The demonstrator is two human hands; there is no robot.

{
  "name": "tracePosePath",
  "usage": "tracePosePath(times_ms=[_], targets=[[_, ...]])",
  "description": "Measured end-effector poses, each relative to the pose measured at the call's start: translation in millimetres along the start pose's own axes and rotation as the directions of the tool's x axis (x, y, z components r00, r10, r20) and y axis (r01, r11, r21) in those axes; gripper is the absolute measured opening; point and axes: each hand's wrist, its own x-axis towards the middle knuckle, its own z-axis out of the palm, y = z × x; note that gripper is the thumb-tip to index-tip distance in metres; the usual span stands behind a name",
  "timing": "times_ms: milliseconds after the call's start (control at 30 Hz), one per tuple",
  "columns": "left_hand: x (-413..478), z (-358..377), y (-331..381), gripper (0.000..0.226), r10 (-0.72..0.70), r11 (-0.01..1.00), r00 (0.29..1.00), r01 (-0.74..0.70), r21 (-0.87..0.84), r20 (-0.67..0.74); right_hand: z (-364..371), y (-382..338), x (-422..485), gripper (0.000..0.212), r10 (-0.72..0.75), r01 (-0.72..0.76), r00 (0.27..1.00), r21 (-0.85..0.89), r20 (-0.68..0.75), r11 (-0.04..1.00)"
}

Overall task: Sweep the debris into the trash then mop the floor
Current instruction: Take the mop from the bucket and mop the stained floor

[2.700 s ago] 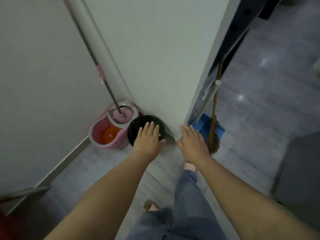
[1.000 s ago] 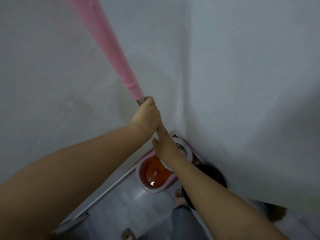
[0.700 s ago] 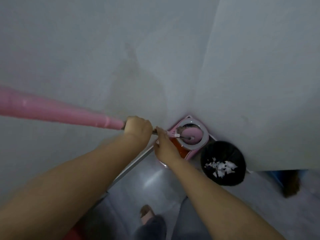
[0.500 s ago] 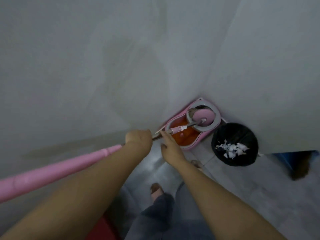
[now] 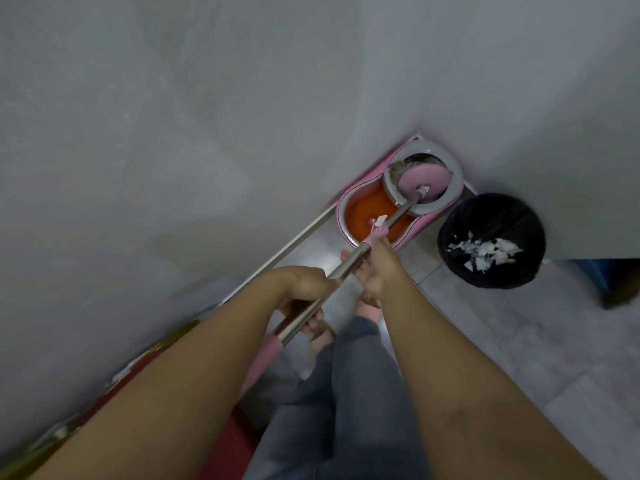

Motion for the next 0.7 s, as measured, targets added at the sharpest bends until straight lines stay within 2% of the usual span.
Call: tracePosePath(times_ms=[100,200,467,567,700], targets=[[14,0,7,0.063,-0.019,0.989,1.000,0.022,-0.144,0.025,2,-4,12,0.053,0.026,-0.026,1.000,-0.004,-0.005,1.000],[28,5,22,0.060,-0.042,0.975,0.996,0.023,-0.222,-0.077,5,-9,18,0.054,0.038,-0.038,0.999,0.005,-0.012,0.999],[34,18,59,0.039,0.030,0.999,0.971,-0.038,-0.030,-0.239,8,-24,23,0.045,0.044,-0.044,0.993,0.001,-0.109,0.999],[28,19,59,0.039,0.036,0.999,0.972,-0.045,-0.032,-0.232,12,-25,17,0.045,0.036,-0.039,0.991,-0.013,-0.129,0.999],[15,15,52,0.046,0.062,0.992,0.981,-0.080,-0.095,-0.183,18,-23,1,0.045,-0.044,0.040,0.993,-0.037,-0.110,0.999]])
